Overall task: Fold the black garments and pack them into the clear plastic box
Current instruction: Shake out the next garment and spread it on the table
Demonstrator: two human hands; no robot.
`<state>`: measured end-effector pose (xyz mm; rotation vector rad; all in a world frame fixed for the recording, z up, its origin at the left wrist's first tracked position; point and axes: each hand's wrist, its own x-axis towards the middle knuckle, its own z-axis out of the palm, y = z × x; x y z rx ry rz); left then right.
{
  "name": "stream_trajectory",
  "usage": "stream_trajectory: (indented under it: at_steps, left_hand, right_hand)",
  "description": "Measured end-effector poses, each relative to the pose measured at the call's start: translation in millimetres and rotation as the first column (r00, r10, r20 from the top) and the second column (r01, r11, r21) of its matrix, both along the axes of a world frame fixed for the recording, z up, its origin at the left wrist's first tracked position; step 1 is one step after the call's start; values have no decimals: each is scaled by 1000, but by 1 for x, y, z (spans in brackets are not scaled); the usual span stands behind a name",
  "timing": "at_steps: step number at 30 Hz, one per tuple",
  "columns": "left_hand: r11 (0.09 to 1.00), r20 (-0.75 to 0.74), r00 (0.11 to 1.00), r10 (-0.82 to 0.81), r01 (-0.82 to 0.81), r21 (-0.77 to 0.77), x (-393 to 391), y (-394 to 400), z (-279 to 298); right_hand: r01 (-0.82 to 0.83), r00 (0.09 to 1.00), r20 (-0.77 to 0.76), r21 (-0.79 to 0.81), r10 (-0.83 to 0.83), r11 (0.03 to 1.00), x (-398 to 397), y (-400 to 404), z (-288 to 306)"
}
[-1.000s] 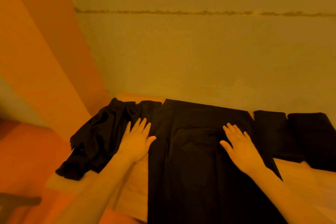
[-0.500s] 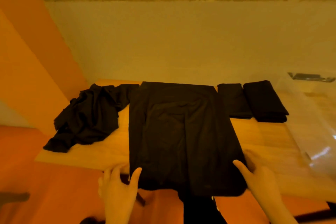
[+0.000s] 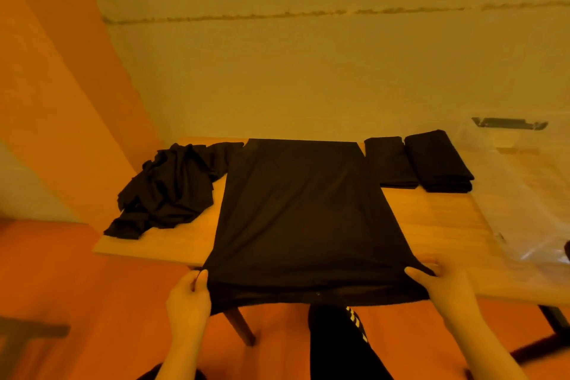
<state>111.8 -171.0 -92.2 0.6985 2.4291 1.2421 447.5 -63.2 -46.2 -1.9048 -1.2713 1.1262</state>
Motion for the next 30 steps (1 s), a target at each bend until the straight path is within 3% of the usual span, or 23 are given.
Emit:
stream_trajectory:
  at_steps: [3,7,9,12,15,17,21,24,25,27,30]
  left_hand:
    - [986,304,943,135,-158,53,-5,-12,-15]
    - [941,657,730,188,-326,94,5,-23,-6]
    - [966,747,655,115,-250,71,11,-29,-4]
    - [1000,814,580,-3,-1,4,18,-37,-10]
    - [993,788,616,-3,94,-70,18,-47,-14]
    - [999,775,632,11,27,-37,17,-50,-12]
    - [987,726,685,62,-152,60,11,-55,-7]
    - [995,588,808,32,-80,56,8,-65,-7]
    - [1000,507,862,1,-2,2,7,-68,-9]
    - [979,382,920,-88,151,-139,5,-69,-7]
    - [942,186,971,-148,196,-271,2,-54,8]
  right_hand:
    - [70,997,-29,-5,-70,998,13,-10,-2]
    - [184,973,-134,-53,-189,982,18,-16,-3]
    - [218,957,-170,-116,-236,969,20,-17,-7]
    - [215,883,-350,-295,-314,931,24,-26,-16]
    - [101,841,-426,-482,-333,870,27,-35,-20]
    - [38,844,-440,-522,-307,852,32,-35,-22]
    - [-76,833,-510,-488,-213,869,40,-38,-17]
    - [-84,857,-492,-429,-155,899,49,-45,-15]
    - [-77,901,-419,-405,-110,911,51,-47,-18]
    - [-111,991,-104,-357,79,927,55,-47,-23]
    - [-192,921,285,-259,265,947,47,-35,-12]
